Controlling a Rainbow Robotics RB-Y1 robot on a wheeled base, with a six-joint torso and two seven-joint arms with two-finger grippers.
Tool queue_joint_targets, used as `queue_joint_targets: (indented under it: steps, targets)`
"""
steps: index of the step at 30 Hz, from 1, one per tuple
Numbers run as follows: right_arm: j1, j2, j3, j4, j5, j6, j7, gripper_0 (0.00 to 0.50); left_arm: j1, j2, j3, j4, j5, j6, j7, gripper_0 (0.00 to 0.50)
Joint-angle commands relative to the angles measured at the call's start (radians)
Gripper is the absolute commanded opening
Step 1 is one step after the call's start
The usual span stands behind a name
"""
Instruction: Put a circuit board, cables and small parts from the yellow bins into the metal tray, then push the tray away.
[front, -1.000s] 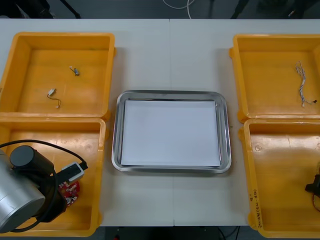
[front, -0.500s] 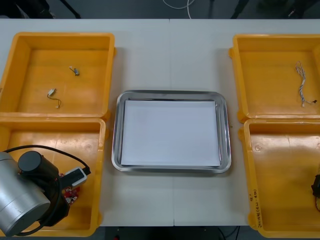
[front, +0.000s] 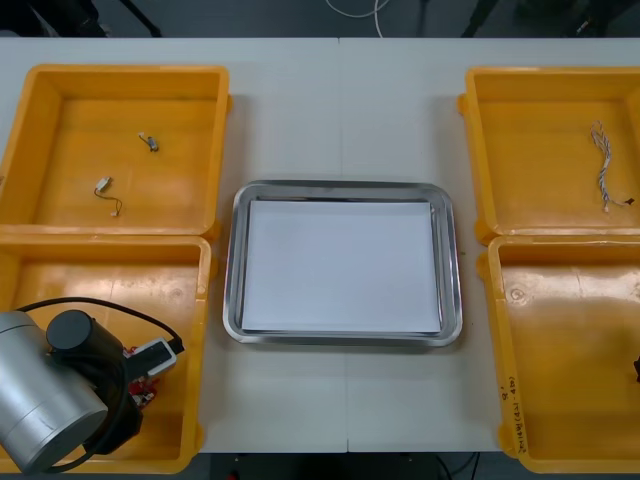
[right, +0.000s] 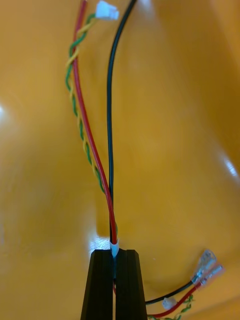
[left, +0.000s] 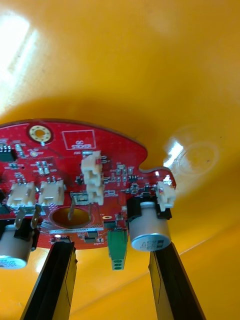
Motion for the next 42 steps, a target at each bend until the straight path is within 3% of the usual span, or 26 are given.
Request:
queue_joint_targets:
  steps: [1,5,6,9,21,30,42]
  targets:
    - [-0.041,-0.014,-0.091,-0.058,0.013,0.048,0.023,0.000,0.015,0.025,-0.021,-0.001,-0.012,-0.016,-0.025,0.430]
    - [-0.048,-0.021,-0.126,-0.097,0.018,0.094,0.025,0.000,0.015,0.025,-0.025,0.001,-0.014,-0.019,-0.025,0.430]
    - [-0.053,-0.021,-0.135,-0.106,0.019,0.112,0.025,0.000,0.015,0.025,-0.025,0.001,-0.014,-0.019,-0.025,0.377]
    - [-0.075,-0.021,-0.169,-0.133,0.021,0.191,0.025,0.000,0.015,0.025,-0.025,0.002,-0.015,-0.018,-0.025,0.002]
    - [-0.157,-0.023,-0.256,-0.258,0.033,0.442,0.026,0.000,0.012,0.025,-0.020,0.002,-0.009,-0.018,-0.024,0.000]
    - [-0.245,-0.064,-0.276,-0.322,0.016,0.586,0.032,0.000,-0.002,0.025,0.083,-0.033,0.071,0.027,-0.045,0.000]
    - [-0.358,-0.144,-0.238,-0.328,-0.202,0.587,0.062,0.000,-0.091,-0.021,0.232,-0.105,0.163,0.226,-0.051,0.000]
